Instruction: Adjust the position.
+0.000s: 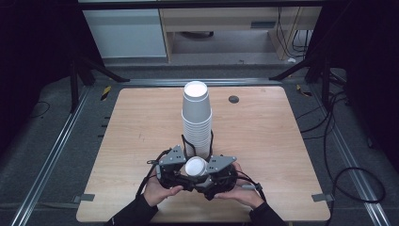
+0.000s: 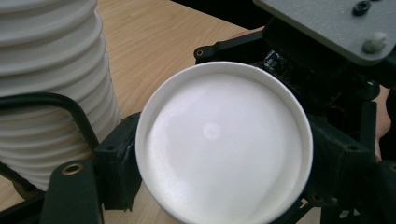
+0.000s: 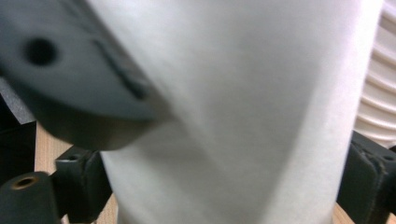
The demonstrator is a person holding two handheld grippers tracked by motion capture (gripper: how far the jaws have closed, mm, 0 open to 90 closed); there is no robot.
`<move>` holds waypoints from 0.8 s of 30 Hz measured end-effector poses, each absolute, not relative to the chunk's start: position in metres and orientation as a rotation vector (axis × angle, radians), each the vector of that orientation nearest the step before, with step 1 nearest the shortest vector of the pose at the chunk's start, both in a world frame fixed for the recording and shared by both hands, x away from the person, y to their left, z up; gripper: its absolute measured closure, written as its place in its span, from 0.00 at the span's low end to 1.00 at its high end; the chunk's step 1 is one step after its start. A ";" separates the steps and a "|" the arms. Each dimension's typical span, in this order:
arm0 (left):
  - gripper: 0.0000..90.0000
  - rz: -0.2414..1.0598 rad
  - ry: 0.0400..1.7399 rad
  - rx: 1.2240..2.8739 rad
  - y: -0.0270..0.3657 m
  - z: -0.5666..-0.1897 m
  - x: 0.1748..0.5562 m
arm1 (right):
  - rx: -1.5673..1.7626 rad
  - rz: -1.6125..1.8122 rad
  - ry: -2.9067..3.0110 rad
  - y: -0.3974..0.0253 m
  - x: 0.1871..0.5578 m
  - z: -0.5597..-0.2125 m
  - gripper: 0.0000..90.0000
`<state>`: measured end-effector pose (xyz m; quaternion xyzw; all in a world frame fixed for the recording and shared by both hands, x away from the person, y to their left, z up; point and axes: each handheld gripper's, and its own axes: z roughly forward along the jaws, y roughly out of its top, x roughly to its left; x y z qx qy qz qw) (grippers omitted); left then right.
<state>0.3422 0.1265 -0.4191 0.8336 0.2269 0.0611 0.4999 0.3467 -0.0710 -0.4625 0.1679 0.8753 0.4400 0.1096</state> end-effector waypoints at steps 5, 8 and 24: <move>0.25 0.147 0.544 2.014 0.128 -0.418 0.342 | 0.487 1.276 2.583 -0.070 0.347 -0.464 0.07; 0.25 0.164 0.547 2.007 0.130 -0.416 0.342 | 0.500 1.283 2.570 -0.071 0.346 -0.462 0.04; 0.25 0.199 0.574 1.962 0.152 -0.408 0.348 | 0.537 1.342 2.503 -0.088 0.345 -0.449 0.02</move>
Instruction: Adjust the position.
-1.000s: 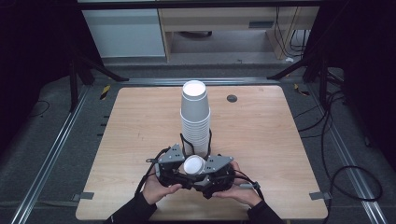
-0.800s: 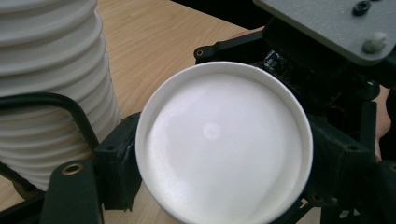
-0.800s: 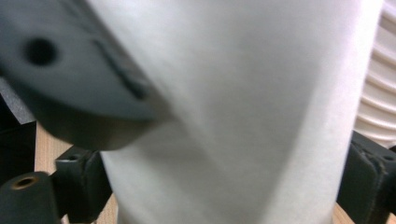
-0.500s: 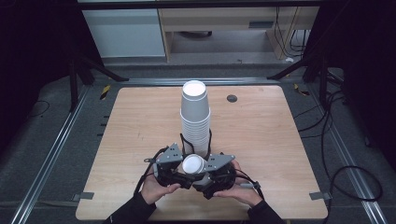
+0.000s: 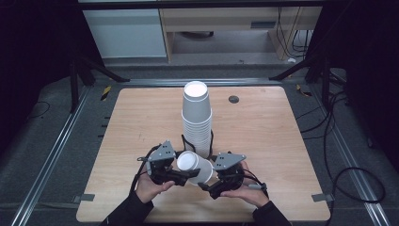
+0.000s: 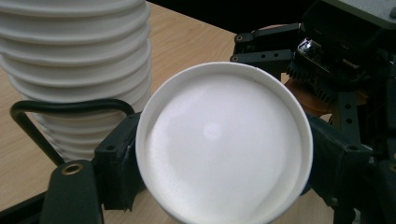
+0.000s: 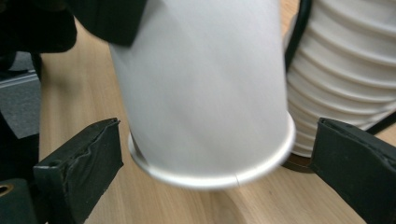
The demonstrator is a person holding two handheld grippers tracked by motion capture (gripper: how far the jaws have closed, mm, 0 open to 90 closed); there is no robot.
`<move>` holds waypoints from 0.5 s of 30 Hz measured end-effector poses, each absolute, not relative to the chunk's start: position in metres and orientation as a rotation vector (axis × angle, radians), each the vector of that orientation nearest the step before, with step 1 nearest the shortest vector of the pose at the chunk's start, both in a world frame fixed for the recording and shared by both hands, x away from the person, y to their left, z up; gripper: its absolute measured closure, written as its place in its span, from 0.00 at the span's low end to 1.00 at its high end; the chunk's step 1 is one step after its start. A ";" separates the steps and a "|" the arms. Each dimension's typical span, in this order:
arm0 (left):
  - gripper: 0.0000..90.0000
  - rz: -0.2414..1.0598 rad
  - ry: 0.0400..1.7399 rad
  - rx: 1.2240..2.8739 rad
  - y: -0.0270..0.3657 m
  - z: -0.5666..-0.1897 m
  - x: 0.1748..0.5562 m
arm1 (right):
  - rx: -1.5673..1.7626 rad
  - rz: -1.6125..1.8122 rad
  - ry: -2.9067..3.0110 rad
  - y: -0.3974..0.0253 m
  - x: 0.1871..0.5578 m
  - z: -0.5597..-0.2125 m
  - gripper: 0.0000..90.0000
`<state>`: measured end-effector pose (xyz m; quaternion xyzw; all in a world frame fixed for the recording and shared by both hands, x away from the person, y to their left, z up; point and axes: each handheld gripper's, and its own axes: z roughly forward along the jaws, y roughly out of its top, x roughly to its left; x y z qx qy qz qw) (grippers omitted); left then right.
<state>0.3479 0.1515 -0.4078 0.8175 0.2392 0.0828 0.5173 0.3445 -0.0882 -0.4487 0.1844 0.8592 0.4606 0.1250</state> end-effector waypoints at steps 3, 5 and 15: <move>0.25 0.210 0.581 1.955 0.157 -0.407 0.349 | 0.540 1.363 2.489 -0.093 0.345 -0.446 0.02; 0.25 0.217 0.587 1.948 0.160 -0.406 0.349 | 0.551 1.385 2.485 -0.101 0.344 -0.442 0.02; 0.25 0.220 0.606 1.878 0.173 -0.406 0.352 | 0.588 1.427 2.470 -0.115 0.346 -0.443 0.02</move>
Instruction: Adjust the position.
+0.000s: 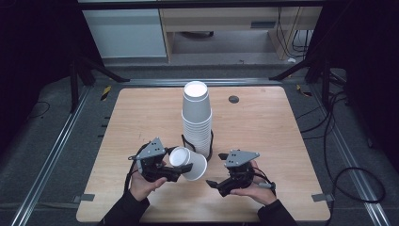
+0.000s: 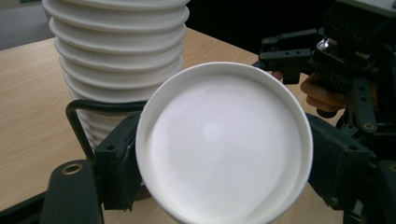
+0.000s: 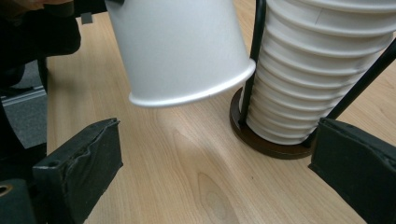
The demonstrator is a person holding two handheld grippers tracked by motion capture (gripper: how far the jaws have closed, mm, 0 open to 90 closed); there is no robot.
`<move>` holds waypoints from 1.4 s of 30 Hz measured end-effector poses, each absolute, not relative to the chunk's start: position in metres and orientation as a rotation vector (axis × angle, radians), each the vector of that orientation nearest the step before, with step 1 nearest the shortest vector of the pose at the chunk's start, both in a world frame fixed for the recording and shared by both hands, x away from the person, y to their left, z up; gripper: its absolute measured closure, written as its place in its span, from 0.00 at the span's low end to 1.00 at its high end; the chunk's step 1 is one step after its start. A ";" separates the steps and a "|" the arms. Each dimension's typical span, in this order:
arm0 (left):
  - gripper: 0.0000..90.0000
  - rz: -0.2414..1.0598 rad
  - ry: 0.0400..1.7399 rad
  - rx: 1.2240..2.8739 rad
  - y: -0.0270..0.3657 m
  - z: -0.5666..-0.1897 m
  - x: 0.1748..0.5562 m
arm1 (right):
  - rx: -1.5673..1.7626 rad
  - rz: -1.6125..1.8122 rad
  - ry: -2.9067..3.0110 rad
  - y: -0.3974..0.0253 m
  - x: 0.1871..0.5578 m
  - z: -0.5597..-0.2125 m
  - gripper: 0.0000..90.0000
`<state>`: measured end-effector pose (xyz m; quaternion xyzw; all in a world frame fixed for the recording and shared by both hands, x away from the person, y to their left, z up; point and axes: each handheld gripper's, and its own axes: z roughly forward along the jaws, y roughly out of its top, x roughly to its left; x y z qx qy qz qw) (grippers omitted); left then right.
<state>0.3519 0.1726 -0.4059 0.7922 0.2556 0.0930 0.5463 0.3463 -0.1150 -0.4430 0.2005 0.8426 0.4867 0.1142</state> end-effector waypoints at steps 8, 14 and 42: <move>0.25 0.189 0.583 1.833 0.173 -0.410 0.354 | 0.591 1.470 2.484 -0.116 0.349 -0.446 0.02; 0.25 0.178 0.562 1.820 0.168 -0.415 0.355 | 0.583 1.505 2.493 -0.116 0.350 -0.446 0.02; 0.25 0.074 0.436 1.802 0.146 -0.422 0.345 | 0.513 1.561 2.605 -0.100 0.354 -0.460 0.03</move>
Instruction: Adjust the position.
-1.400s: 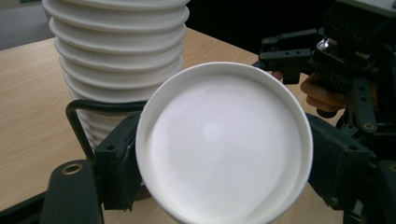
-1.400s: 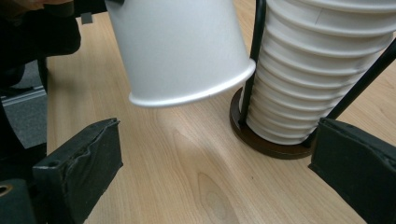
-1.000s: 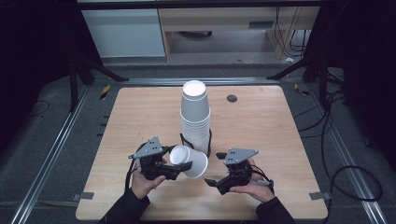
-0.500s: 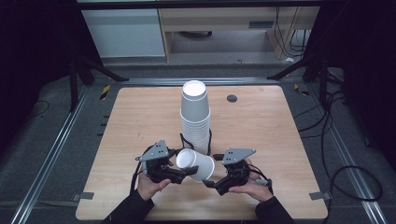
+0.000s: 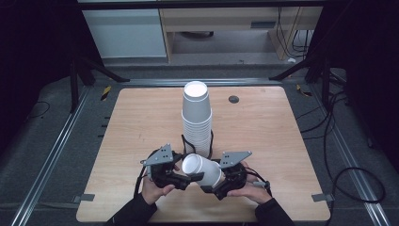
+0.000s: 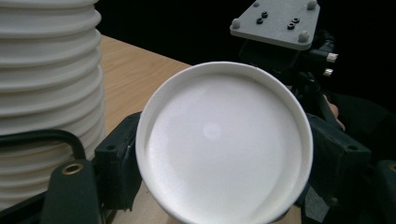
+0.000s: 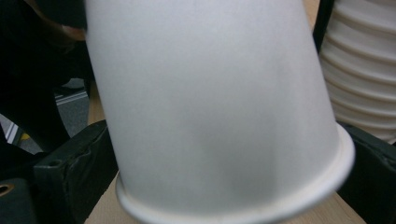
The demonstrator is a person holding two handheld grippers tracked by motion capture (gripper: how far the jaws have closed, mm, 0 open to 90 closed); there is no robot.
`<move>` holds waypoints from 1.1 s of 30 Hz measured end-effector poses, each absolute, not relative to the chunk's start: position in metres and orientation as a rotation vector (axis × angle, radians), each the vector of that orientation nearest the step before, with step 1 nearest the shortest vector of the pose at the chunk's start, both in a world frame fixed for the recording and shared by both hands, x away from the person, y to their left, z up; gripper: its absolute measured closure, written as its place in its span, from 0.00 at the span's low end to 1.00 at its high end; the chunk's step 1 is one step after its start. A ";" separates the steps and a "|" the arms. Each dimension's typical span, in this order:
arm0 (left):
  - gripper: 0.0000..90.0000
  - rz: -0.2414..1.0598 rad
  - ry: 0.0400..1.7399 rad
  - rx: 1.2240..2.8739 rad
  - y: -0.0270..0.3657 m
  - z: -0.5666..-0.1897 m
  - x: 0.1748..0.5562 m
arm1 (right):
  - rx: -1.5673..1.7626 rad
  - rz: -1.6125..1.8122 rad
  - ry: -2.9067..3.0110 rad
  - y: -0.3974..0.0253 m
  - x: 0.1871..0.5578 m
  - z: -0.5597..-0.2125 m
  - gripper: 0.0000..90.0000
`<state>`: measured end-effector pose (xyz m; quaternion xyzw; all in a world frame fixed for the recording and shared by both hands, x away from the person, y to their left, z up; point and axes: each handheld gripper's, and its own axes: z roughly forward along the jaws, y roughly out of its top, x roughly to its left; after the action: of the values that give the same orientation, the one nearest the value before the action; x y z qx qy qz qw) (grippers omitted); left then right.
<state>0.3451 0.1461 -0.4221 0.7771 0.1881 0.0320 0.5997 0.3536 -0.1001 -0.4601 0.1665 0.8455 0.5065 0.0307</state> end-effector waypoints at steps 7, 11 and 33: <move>0.25 0.056 0.407 1.808 0.143 -0.422 0.343 | 0.493 1.572 2.621 -0.096 0.353 -0.462 0.04; 0.25 0.054 0.401 1.818 0.141 -0.423 0.343 | 0.471 1.567 2.627 -0.094 0.352 -0.463 0.07; 0.24 0.036 0.408 1.816 0.141 -0.424 0.345 | 0.480 1.575 2.619 -0.095 0.352 -0.464 0.10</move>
<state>0.3453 0.1414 -0.4240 0.7825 0.1758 0.0156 0.5971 0.3522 -0.0951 -0.4639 0.1551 0.8463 0.5091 0.0241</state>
